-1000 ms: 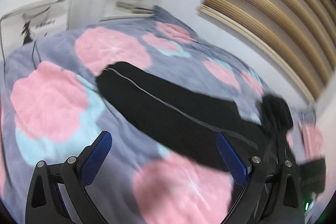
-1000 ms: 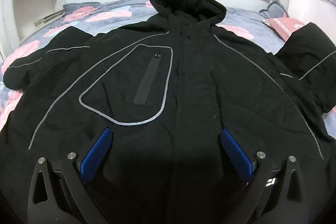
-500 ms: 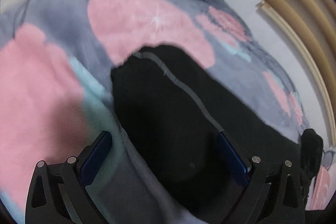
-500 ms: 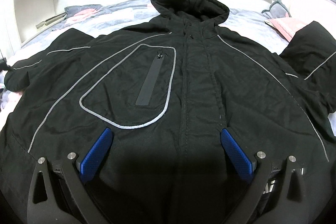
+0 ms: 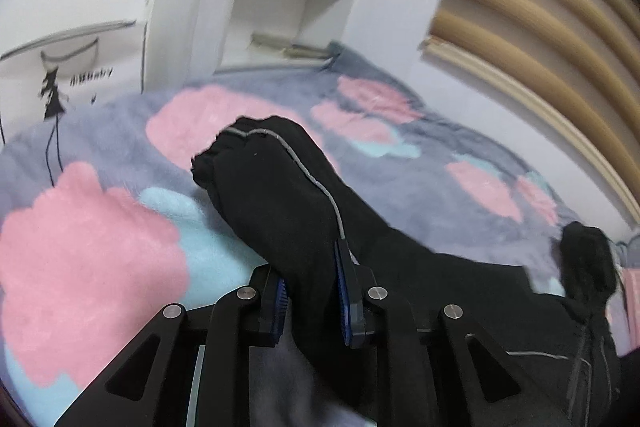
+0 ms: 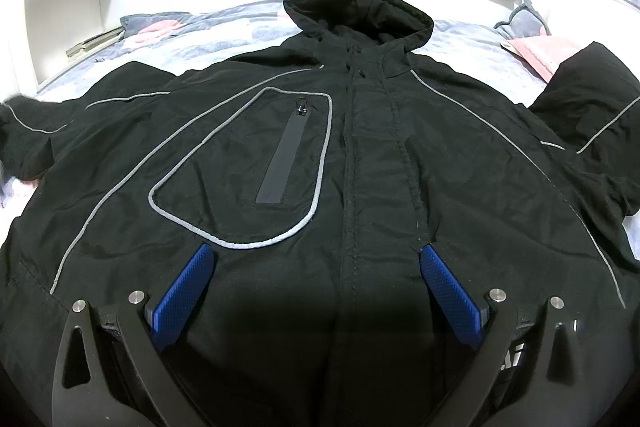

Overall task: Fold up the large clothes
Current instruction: 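Grasp the jacket sleeve cuff nearest the left tool with the left tool, then fold the held sleeve across the jacket front toward the right tool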

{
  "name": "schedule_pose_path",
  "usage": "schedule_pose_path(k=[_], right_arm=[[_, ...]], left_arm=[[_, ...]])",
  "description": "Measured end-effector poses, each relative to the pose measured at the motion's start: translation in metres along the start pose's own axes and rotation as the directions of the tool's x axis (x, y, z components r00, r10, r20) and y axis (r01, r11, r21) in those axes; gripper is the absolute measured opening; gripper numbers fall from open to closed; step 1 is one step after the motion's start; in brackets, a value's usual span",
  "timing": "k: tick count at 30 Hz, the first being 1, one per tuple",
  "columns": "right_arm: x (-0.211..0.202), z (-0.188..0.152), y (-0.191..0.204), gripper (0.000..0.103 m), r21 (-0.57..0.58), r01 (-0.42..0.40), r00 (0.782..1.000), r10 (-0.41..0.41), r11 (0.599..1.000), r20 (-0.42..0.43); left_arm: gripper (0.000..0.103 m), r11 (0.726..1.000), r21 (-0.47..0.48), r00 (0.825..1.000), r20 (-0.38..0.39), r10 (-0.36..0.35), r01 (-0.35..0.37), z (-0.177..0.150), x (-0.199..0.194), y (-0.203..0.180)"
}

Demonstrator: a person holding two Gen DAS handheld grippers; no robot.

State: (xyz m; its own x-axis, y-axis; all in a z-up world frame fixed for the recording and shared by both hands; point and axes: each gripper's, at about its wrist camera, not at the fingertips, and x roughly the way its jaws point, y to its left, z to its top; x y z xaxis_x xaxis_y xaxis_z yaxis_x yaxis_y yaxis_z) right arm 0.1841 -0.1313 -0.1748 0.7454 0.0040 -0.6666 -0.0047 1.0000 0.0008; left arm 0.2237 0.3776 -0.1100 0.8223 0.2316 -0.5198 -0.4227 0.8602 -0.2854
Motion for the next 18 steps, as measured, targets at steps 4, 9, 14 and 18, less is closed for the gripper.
schedule_pose_path(k=[4, 9, 14, 18], right_arm=[[0.000, 0.000, 0.001, 0.103, -0.002, 0.004, 1.000, -0.004, 1.000, 0.000], [0.001, 0.000, 0.001, 0.103, -0.005, 0.009, 1.000, -0.009, 1.000, -0.001], [0.002, 0.000, 0.002, 0.103, -0.006, 0.011, 1.000, -0.011, 1.000, -0.002], [0.002, 0.001, 0.002, 0.103, -0.006, 0.010, 1.000, -0.010, 1.000, -0.003]], left_arm=[[0.016, 0.989, 0.128, 0.994, 0.065, -0.088, 0.079, 0.003, -0.046, -0.042], [0.016, 0.922, 0.312, 0.964, 0.061, -0.260, 0.229, -0.005, -0.089, -0.114], [0.016, 0.851, 0.381, 0.924, -0.028, -0.380, 0.362, -0.021, -0.102, -0.164], [0.016, 0.781, 0.429, 0.890, -0.171, -0.424, 0.454, -0.053, -0.087, -0.198]])
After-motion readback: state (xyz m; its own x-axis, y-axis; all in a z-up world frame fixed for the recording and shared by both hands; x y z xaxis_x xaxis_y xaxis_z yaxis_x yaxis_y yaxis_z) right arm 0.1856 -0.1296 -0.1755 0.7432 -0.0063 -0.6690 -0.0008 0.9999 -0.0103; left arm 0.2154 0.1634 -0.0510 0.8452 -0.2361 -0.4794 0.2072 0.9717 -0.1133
